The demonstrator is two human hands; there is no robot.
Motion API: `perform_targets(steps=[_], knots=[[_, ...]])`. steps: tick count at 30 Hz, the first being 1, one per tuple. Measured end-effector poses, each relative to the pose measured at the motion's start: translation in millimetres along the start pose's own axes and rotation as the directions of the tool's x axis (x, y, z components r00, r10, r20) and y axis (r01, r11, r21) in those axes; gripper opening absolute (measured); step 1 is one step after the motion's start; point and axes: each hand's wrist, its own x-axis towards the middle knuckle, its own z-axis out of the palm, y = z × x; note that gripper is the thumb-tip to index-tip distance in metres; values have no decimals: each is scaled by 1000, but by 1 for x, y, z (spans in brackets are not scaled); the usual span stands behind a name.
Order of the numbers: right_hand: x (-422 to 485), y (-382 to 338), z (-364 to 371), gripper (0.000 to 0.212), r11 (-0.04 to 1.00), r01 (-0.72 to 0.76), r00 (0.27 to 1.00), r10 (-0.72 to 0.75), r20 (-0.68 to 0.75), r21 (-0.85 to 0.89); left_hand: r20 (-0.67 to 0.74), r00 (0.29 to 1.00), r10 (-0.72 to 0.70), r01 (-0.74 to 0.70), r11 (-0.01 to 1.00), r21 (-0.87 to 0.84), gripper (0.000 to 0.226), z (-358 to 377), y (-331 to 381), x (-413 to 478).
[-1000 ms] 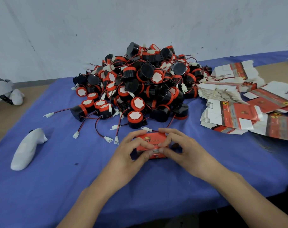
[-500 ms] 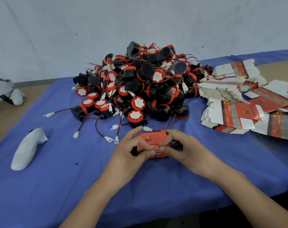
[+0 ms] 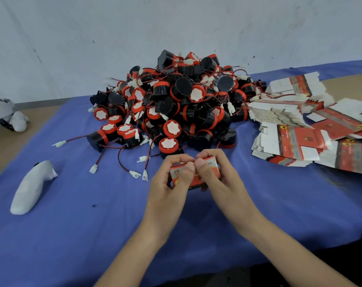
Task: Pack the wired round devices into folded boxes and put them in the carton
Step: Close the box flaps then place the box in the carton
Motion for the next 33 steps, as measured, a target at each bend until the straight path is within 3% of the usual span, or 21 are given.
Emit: perform_targets(steps=[6,12,18,22,27,33], knots=[[10,6,21,18,997,-9,999,13,-53,79,-156,987,-21,13,999,-49,11,9,-3,8],[21,5,30,27,998,35,997,-31,-65,56,-245,969,-44,26,997,-77,39,10,-2,13],[19,6,30,31,994,39,995,-30,-92,98,-281,959,-42,23,997,-71,31,15,-2,13],[18,4,28,28,991,9,992,7,-123,131,-273,955,-115,85,989,-119,24,15,-2,15],[17,7,26,20,987,-45,977,76,-197,157,-180,930,-320,272,930,-247,13,11,-4,26],[20,5,23,15,990,-56,981,79,-178,130,-162,954,-253,236,965,-119,14,17,-6,26]])
